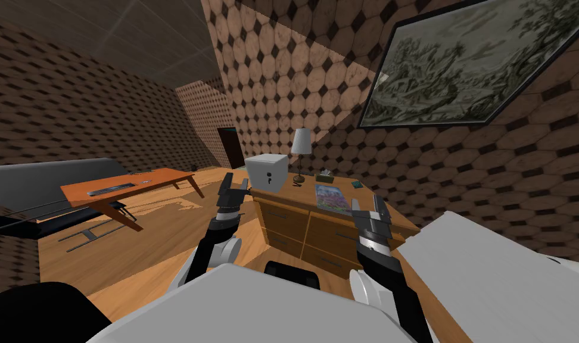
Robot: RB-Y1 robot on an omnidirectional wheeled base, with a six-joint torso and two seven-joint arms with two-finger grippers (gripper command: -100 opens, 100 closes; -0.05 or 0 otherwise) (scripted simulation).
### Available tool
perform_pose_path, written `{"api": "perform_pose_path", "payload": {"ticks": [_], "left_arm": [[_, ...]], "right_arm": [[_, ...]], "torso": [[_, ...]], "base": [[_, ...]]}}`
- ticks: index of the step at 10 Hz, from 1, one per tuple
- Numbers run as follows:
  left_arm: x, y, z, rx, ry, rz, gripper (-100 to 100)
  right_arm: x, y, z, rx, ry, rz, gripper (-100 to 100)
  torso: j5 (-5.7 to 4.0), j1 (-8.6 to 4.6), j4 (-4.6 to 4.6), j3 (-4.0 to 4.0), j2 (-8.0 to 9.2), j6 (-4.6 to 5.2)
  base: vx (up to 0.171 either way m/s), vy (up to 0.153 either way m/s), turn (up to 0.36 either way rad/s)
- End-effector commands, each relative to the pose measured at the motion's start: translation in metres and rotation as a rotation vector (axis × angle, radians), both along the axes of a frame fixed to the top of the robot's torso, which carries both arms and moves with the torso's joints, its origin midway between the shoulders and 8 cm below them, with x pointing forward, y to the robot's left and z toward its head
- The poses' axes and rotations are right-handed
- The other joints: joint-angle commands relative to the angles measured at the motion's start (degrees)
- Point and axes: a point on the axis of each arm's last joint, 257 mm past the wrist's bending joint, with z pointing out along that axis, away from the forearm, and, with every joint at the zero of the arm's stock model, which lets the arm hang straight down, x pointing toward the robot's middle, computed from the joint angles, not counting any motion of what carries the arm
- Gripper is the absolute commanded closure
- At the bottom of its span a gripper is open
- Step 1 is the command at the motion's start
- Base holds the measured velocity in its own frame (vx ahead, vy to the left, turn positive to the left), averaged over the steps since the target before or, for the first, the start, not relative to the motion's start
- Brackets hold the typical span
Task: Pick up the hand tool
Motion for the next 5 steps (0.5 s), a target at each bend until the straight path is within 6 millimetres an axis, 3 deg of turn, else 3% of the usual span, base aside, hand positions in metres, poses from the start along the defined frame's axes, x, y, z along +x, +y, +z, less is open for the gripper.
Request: {"api": "perform_pose_path", "payload": {"ticks": [1,5], "left_arm": [[0.0,0.0,0.0,0.0,0.0,0.0,0],[0.0,0.0,0.0,0.0,0.0,0.0,0]], "right_arm": [[-0.001,-0.001,-0.003,-0.033,0.01,0.01,-100],[-0.008,-0.015,-0.018,-0.154,0.054,0.02,-100]], "torso": [[0.0,0.0,0.0,0.0,0.0,0.0],[0.07,0.32,0.01,0.04,0.07,-0.01]], "base": [[-0.002,0.019,0.073],[-0.014,0.078,0.143]]}}
